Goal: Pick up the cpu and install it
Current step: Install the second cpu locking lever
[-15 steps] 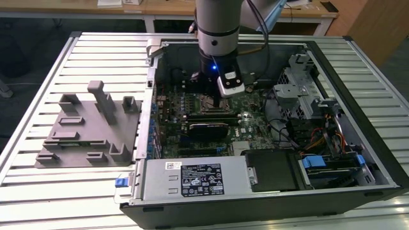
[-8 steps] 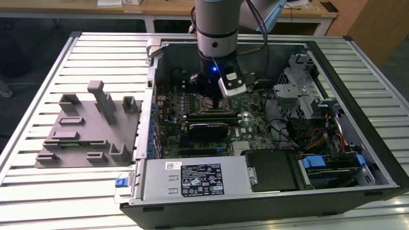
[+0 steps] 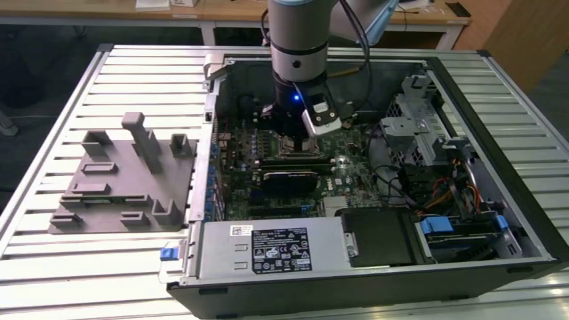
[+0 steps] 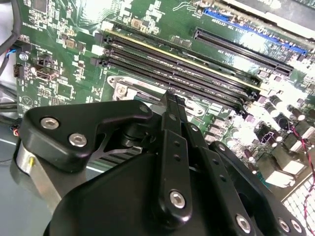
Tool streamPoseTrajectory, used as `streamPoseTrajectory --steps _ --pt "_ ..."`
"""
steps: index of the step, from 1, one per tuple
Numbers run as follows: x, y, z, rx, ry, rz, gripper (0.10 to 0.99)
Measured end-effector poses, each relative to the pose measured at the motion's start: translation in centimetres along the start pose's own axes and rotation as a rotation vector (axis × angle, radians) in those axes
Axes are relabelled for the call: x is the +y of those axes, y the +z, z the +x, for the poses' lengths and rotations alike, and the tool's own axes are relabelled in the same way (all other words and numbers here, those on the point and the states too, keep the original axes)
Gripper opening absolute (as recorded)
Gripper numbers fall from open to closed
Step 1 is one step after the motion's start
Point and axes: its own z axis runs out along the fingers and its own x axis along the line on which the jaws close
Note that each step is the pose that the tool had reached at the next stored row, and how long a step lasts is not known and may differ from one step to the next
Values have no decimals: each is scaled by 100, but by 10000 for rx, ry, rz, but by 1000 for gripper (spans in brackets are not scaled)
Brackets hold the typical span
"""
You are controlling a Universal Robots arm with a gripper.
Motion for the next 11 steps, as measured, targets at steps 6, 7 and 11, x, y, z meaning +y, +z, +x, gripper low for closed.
streamPoseTrajectory --steps 6,7,11 --pt "-34 32 16 5 2 -33 106" --pt "-46 41 22 12 2 -65 106" --pt "-95 65 54 63 5 -317 106"
